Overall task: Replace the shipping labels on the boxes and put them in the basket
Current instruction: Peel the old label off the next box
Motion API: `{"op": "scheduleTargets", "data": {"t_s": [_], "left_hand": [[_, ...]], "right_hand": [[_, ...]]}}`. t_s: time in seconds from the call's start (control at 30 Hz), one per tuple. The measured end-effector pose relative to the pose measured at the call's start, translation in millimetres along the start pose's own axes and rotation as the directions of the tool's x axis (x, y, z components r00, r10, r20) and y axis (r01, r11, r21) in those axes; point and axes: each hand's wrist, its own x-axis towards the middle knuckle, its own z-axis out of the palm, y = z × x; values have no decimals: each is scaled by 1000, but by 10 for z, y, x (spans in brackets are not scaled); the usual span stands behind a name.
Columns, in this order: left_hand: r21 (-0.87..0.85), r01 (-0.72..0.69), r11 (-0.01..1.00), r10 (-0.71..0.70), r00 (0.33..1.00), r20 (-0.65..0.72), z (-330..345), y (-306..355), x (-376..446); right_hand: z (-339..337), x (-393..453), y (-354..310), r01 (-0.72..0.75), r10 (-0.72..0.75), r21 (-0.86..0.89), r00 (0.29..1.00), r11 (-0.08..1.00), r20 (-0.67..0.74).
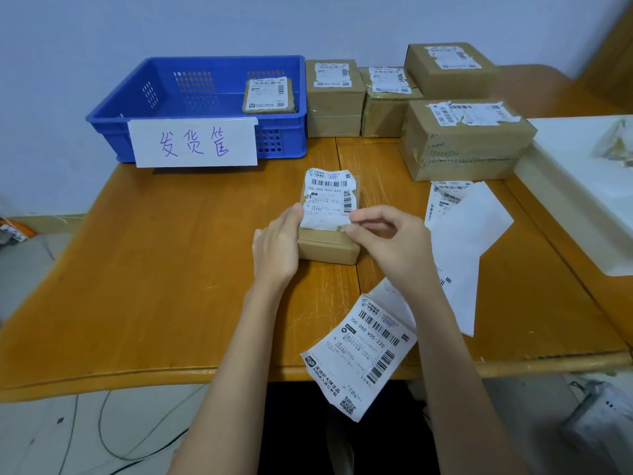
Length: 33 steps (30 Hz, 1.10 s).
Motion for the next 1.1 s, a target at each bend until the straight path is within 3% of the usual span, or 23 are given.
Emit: {"op": "scheduleTargets", "data": {"t_s": [0.07,0.13,0.33,0.5,0.6,0.7,0.83,0.97,1.1], "left_hand": [[38,-43,998,43,999,-12,6,-14,18],[46,-57,997,57,998,-16,7,-44,41],[41,-56,998,56,998,10,-3,-38,14],[22,-65,998,65,998,10,11,-73,43],[-4,-46,999,46,999,-2,5,-76,42],[0,-39,999,39,999,3,9,-85,42],[23,-85,996,85,996,12,25,-107,58],[19,-95,995,95,996,-1,29,-95,48],[52,-73,996,74,997,-15,25,-82,63]], "right_hand": [[-65,-13,-6,-27,24,60,998,998,56],[-90,-8,1,36,-34,-24,997,999,69],[30,6,177,177,-177,-183,984,967,15],[147,-4,181,174,-200,-277,977,945,-68],[114,7,169,117,-131,-146,987,982,-90],[3,1,120,28,-28,11,1000,1000,0],[-43,-36,46,-10,2,84,995,996,103],[117,-37,58,112,-104,-206,993,972,49],[201,-10,45,91,-113,-293,992,952,-58]]}}
